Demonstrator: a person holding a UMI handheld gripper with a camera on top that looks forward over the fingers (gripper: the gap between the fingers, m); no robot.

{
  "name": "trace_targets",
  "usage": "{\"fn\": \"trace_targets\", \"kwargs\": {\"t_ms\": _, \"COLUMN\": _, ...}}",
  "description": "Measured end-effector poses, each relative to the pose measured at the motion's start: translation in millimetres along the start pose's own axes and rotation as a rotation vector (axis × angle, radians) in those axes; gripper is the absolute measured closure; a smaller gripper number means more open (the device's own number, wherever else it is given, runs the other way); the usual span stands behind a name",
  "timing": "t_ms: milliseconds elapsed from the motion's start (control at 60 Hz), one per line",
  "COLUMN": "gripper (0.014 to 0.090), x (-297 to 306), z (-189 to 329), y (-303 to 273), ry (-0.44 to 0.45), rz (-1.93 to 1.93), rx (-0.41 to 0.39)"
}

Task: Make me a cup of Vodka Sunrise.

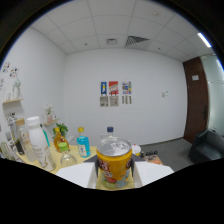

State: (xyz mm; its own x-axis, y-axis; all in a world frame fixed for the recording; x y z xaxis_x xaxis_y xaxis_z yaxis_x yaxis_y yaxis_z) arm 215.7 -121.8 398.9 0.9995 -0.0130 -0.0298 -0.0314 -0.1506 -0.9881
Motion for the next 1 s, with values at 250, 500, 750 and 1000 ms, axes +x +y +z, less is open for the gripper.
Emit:
{"fn": "trace_targets", "kwargs": {"t_ms": 250, "gripper": 0.0536, "x": -14.0, "z": -62.3, "y": 2.2, "ry": 0.008, "rz": 0.030, "rx": 0.043}}
{"fn": "trace_targets", "kwargs": {"t_ms": 500, "gripper": 0.0541, "x": -56.4, "z": -90.9, "y": 105.7, "ry": -0.015, "rz": 0.080, "rx": -0.084}}
{"fn": "trace_targets", "kwargs": {"t_ms": 750, "gripper": 0.0541, "x": -83.1, "z": -78.5, "y": 211.3, "ry": 0.016, "rz": -0.107, "rx": -0.252}}
{"fn": "trace_targets", "kwargs": {"t_ms": 1000, "gripper": 0.0540, "x": -85.5, "z": -64.7, "y": 238.4, "ry": 0.068, "rz": -0.612, "rx": -0.299}}
